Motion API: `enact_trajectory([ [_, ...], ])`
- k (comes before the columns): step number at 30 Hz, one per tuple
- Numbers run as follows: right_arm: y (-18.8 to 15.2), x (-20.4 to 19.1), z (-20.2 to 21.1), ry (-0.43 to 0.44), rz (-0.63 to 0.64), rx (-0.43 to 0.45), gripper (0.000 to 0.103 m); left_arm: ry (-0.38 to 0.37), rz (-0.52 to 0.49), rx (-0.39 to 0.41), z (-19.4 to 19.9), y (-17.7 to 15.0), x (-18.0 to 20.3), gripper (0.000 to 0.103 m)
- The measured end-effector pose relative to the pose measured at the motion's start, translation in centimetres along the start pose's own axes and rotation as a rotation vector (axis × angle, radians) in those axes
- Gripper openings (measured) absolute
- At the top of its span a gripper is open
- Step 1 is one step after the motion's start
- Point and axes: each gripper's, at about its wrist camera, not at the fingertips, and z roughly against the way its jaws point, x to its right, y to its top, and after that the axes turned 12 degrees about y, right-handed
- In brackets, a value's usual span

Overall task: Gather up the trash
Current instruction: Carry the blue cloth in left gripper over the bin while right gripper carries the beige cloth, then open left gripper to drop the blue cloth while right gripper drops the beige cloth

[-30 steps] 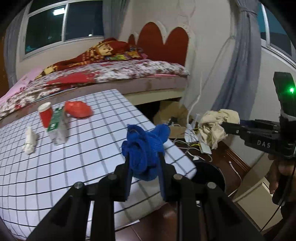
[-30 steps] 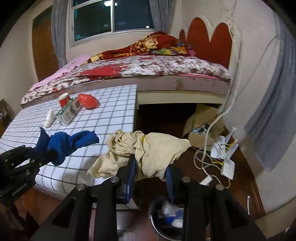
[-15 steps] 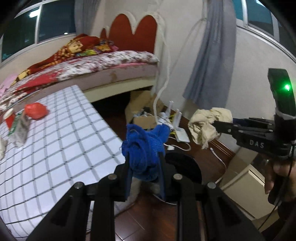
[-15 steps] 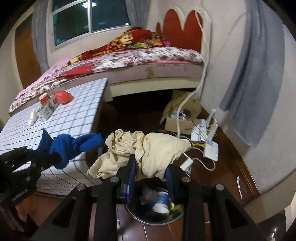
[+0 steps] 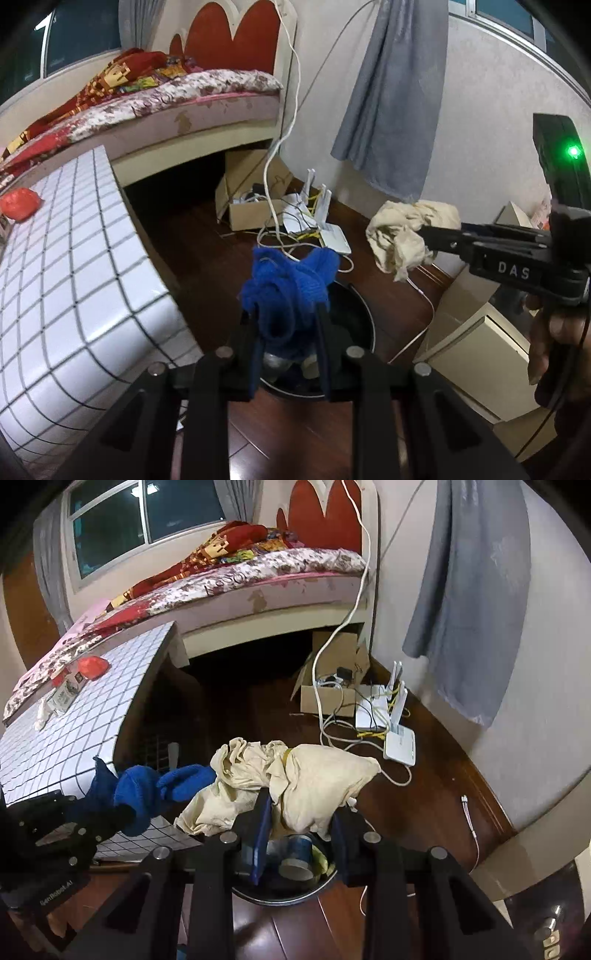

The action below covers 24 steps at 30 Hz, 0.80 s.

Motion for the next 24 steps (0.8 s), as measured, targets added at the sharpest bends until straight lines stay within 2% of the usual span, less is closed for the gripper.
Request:
enact_trajectory([
  [7, -1.1, 1.6, -2.8, 0.013, -0.04, -0.055, 0.032, -0.012, 0.018, -0.047, -2.6, -0.4, 0.9, 0.026],
  [15, -2.8, 2.0, -8.1, 0.03, -0.027, -0.171, 0.032, -0.031, 0.014, -0.111, -6.0, -1.1, 1.2, 0.027],
  [18, -3.4, 2.5, -9.6, 0.034, -0.031, -0.203, 0.035, -0.04, 0.012, -0.136, -7.2, -1.3, 1.5, 0.031],
  [19, -3.5, 2.8, -10.3, 0.031, -0.032, -0.224, 0.039, -0.037, 0.018, -0.142, -7.6, -1.4, 1.5, 0.038],
  [20, -3.7, 3.0, -11.0, 0.019, -0.026, -0.253, 0.061, -0.031, 0.029, -0.148, -8.1, -1.6, 1.5, 0.046],
  [21, -3.9, 3.2, -11.5, -0.012, -0.019, -0.273, 0.09, -0.015, 0.043, -0.162, -8.6, -1.8, 1.4, 0.07],
  [22, -4.1, 3.6, -11.6, -0.047, -0.012, -0.277, 0.097, -0.005, 0.058, -0.16, -8.8, -2.1, 1.3, 0.08],
  [24, -4.5, 4.6, -12.0, -0.11, -0.027, -0.295, 0.097, 0.013, 0.062, -0.167, -9.1, -2.5, 1.3, 0.081],
])
